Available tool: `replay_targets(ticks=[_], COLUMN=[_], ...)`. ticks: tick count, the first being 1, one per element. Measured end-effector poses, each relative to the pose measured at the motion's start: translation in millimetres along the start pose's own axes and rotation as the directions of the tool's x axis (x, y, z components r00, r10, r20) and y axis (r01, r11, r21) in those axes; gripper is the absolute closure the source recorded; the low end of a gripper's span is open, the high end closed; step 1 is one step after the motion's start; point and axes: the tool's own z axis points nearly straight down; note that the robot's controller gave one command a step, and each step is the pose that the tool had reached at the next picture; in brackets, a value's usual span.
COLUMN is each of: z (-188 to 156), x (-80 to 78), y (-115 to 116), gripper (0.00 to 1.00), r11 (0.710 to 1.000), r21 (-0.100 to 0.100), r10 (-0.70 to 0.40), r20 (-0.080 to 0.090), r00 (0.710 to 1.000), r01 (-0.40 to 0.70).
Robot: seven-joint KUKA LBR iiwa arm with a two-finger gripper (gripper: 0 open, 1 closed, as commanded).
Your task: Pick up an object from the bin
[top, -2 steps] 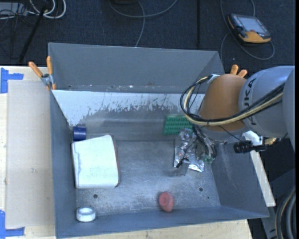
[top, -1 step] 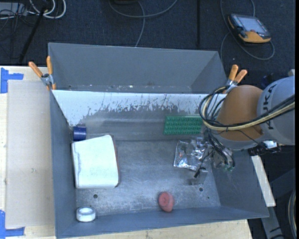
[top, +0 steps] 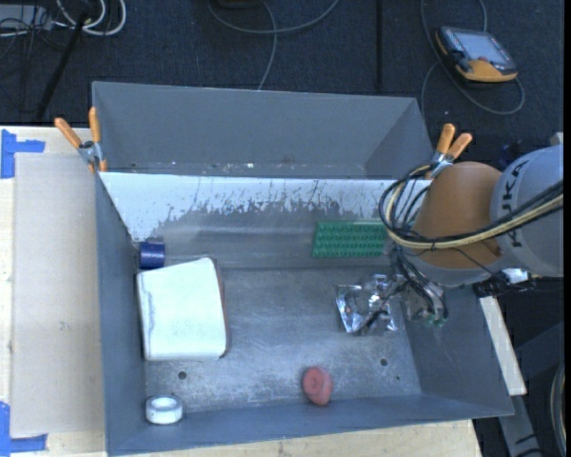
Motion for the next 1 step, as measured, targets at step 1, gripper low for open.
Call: replay_targets(ticks=[1], z=[-162.7], x=[-24.1], y=[-4.8], gripper=[1.00], r11=[0.999], r21=[0.001], r10=[-0.054], r20=[0.011], r00=[0.998], r01=[0.054])
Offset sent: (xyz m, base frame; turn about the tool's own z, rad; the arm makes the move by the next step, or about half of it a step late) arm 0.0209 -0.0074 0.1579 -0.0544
